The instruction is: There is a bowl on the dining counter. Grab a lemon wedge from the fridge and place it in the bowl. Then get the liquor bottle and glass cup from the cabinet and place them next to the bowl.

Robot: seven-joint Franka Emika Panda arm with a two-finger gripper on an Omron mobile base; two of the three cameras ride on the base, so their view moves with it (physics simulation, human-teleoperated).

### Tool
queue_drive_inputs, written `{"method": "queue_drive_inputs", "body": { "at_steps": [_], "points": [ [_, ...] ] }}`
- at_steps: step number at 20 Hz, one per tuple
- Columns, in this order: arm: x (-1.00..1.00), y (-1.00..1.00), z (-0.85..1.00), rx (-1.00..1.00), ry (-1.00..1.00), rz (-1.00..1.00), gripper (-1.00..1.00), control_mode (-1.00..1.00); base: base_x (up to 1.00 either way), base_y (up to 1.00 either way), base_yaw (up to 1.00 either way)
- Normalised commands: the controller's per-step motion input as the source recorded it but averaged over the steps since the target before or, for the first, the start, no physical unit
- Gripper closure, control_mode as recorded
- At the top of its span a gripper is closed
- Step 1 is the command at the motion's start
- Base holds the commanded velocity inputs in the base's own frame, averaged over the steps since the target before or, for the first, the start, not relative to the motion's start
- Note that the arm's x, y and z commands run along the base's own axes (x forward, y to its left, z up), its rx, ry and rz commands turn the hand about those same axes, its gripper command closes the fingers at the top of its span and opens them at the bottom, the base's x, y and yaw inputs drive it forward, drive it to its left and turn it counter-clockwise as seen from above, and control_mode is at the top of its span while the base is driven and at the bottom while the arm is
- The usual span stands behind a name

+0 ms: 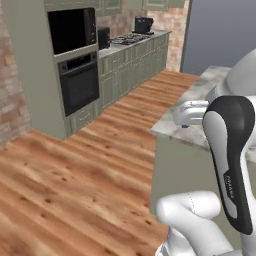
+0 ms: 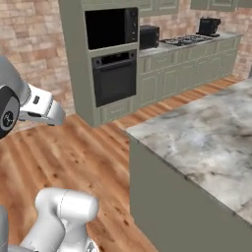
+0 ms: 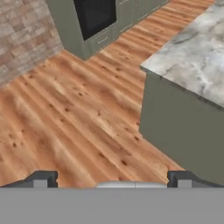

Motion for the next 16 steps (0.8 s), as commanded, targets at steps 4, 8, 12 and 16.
{"method": "queue_drive_inputs", "body": {
  "at_steps": [4,8,12,16],
  "points": [
    [0.00,0.00,0.00,0.00,0.00,0.00,-1.00,1.00,0.77,0.53,-0.35],
    [0.00,0.00,0.00,0.00,0.00,0.00,-1.00,1.00,0.77,0.51,-0.36],
    [0.00,0.00,0.00,0.00,0.00,0.00,-1.00,1.00,0.78,0.47,-0.36],
    [0.00,0.00,0.00,0.00,0.00,0.00,-1.00,1.00,0.80,0.44,-0.36]
  ]
}}
